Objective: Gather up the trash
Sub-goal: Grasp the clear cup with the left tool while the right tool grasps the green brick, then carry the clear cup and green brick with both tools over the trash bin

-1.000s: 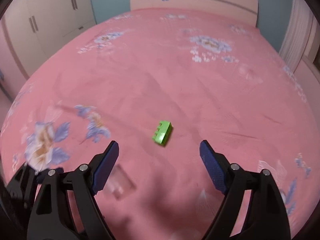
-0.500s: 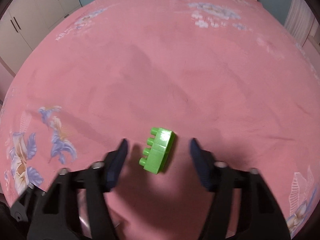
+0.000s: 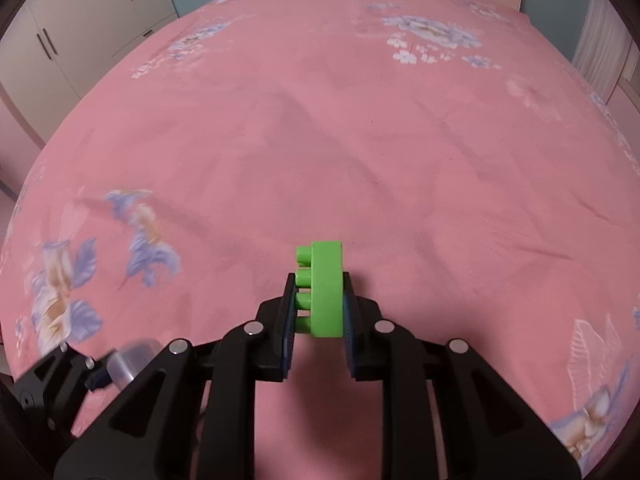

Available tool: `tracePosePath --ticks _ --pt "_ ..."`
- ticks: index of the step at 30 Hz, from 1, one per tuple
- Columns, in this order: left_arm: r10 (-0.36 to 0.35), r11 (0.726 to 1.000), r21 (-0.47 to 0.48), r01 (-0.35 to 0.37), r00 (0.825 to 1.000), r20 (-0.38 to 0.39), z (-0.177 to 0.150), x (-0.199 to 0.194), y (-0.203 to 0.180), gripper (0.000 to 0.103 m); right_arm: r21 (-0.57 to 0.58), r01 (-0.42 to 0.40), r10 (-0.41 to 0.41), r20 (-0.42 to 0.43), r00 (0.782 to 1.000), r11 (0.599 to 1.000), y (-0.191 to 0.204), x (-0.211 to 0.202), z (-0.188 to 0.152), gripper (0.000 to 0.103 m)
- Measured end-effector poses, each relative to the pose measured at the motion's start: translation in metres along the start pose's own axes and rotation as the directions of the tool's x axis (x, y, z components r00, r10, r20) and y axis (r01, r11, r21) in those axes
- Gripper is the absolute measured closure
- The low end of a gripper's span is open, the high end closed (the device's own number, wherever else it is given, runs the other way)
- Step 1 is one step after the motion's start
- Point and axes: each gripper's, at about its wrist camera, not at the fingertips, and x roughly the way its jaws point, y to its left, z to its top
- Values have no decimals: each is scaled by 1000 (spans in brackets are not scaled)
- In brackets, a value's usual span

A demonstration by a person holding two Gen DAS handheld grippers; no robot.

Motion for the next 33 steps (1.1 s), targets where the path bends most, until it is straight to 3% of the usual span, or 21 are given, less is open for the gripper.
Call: tracePosePath --ticks 7,15,25,33 --pt "71 997 -1 -71 997 42 -8 -77 -4 48 -36 11 -9 76 997 999 7 -84 -31 81" --pt "144 989 -12 -144 979 146 -19 -185 -12 48 -101 32 -14 177 984 994 29 -205 -86 81" --pt "204 978 -11 -210 930 305 -38 -320 -36 48 -196 79 -18 296 955 977 66 -336 -162 81" --pt "229 971 -24 -239 895 382 -63 -389 -56 48 -253 119 -14 380 925 960 90 -413 -220 81"
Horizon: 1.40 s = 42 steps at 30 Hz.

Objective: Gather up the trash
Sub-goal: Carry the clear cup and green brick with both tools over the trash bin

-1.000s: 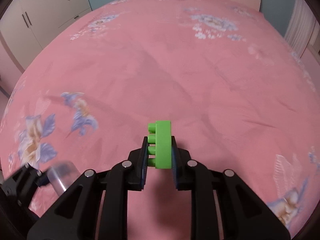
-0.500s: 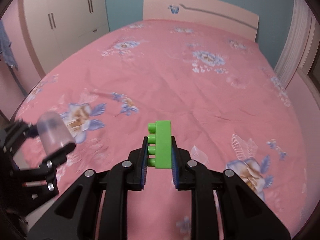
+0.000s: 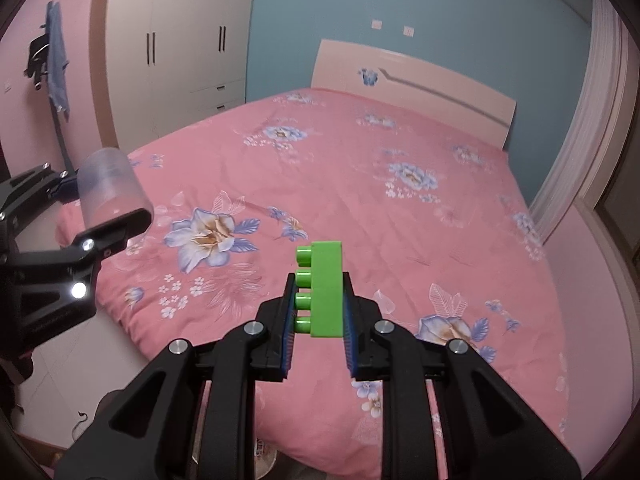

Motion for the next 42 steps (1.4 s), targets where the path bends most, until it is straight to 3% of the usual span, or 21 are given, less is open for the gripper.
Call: tracePosePath --ticks 10,18,25,35,42 --pt "0 1000 -8 0 1000 17 -22 -52 -2 48 -51 5 -4 23 1000 999 28 -45 -28 81" --pt "-3 1000 -11 2 999 -39 -51 -51 0 48 -76 -10 10 0 1000 997 46 -49 -54 81" --pt "-25 1000 -7 24 992 -124 -85 -32 -6 48 -72 -48 42 -73 996 996 56 -24 -82 81" --pt "-46 999 1 48 964 -262 -143 8 -18 48 -53 -102 90 -197 976 993 69 24 -131 81" --pt "-65 998 -4 68 923 -380 -196 42 -28 48 -55 -154 132 -293 947 986 89 65 -169 81"
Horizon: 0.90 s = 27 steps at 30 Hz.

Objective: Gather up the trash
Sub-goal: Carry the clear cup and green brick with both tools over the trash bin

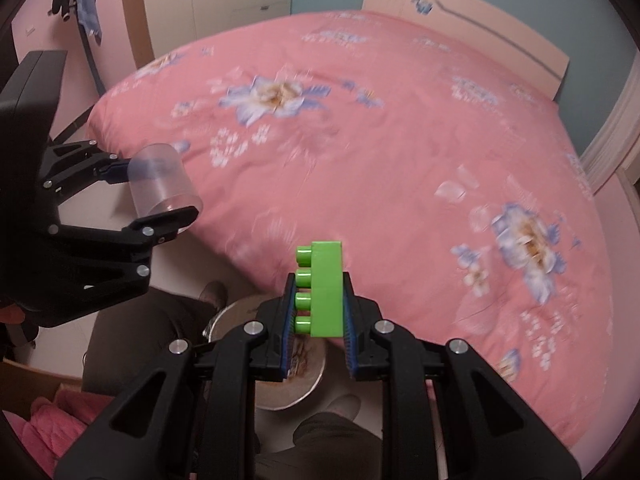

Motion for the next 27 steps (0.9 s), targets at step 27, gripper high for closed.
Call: tracePosePath --ticks 27 --pt "-72 996 22 86 928 -365 -106 151 -45 48 33 -173 173 -364 915 984 25 181 -109 81"
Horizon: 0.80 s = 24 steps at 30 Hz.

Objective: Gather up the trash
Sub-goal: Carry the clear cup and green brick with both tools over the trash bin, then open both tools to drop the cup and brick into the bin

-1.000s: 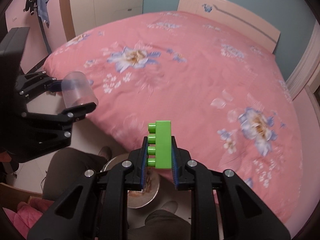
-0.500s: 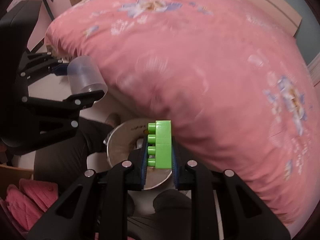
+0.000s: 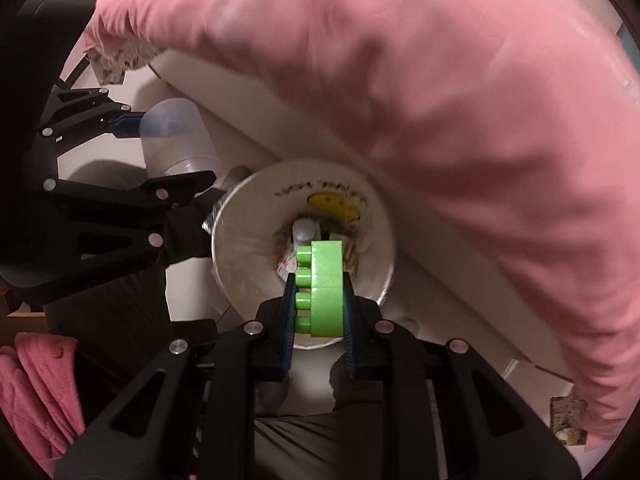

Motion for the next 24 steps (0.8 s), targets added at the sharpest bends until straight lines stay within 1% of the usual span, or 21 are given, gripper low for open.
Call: tracePosePath --ticks 5,12,15,18,24 --pt "-43 999 -20 42 997 -64 -6 35 -9 48 20 -31 32 -50 998 999 -5 37 -7 81" --pt "-108 992 -80 97 983 -150 -4 83 -14 48 65 -80 87 -118 989 995 -16 91 -13 81" --pt "-141 986 -115 122 974 -176 -4 102 -13 48 97 -98 112 -155 982 990 -18 117 -16 81" --pt "-180 976 -160 148 960 -213 -4 123 -12 48 135 -115 139 -184 973 984 -20 139 -18 81" --pt "-223 961 -223 164 936 -273 -6 156 -10 47 198 -132 175 -223 959 971 -24 174 -15 81"
